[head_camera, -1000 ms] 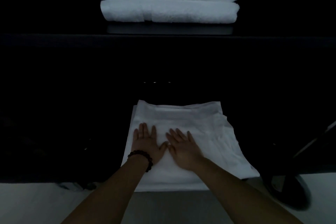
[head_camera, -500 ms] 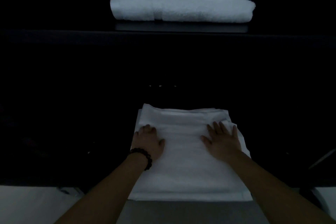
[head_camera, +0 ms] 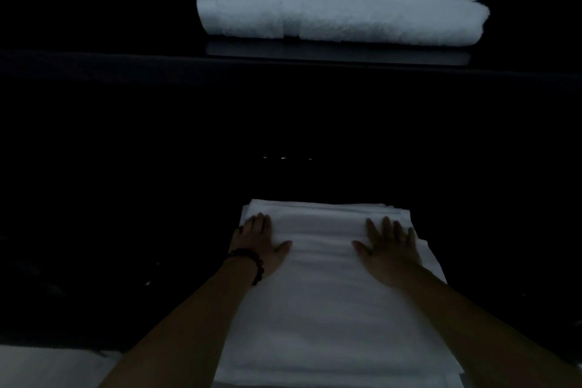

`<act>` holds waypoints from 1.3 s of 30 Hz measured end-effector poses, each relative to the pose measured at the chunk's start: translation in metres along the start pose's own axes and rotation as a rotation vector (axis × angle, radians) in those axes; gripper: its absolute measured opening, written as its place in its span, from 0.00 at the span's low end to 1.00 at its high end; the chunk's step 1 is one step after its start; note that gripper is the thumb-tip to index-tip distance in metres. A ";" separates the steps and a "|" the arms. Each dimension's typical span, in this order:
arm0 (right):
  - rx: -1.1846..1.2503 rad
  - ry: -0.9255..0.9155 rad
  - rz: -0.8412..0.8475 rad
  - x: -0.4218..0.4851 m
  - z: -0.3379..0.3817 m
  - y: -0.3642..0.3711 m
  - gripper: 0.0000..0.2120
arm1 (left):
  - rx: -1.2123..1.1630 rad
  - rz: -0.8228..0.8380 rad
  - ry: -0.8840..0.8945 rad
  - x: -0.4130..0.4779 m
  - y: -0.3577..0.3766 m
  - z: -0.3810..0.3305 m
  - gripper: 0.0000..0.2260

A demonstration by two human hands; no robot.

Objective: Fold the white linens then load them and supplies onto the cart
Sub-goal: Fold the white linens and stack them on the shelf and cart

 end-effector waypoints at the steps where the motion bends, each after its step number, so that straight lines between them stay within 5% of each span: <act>1: 0.007 -0.054 -0.008 0.001 0.016 -0.001 0.31 | 0.008 -0.021 -0.010 0.000 0.001 -0.001 0.38; 7: 0.174 -0.456 0.055 0.016 0.117 0.008 0.25 | -0.041 0.010 -0.018 0.006 0.013 0.002 0.39; 19: -0.058 0.067 -0.036 0.020 -0.004 -0.003 0.27 | -0.050 0.084 0.002 0.005 0.007 0.002 0.33; 27: 0.151 -0.308 0.155 -0.056 0.081 0.013 0.25 | 0.114 0.255 0.149 -0.033 -0.009 -0.043 0.29; 34: 0.033 -0.101 0.145 -0.060 -0.006 -0.014 0.26 | 0.104 0.222 0.116 -0.068 -0.010 -0.018 0.29; 39: 0.091 -0.100 0.145 -0.088 0.009 -0.014 0.26 | 0.084 0.285 0.061 -0.100 -0.013 -0.040 0.29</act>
Point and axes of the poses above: each hand's wrist, its own x-axis towards the middle knuckle, its own y-axis out of the palm, z = x × y, the point moved 1 cm from there along x, towards the middle knuckle, and after that the axes turned 13 degrees about x, right-handed, at the moved point
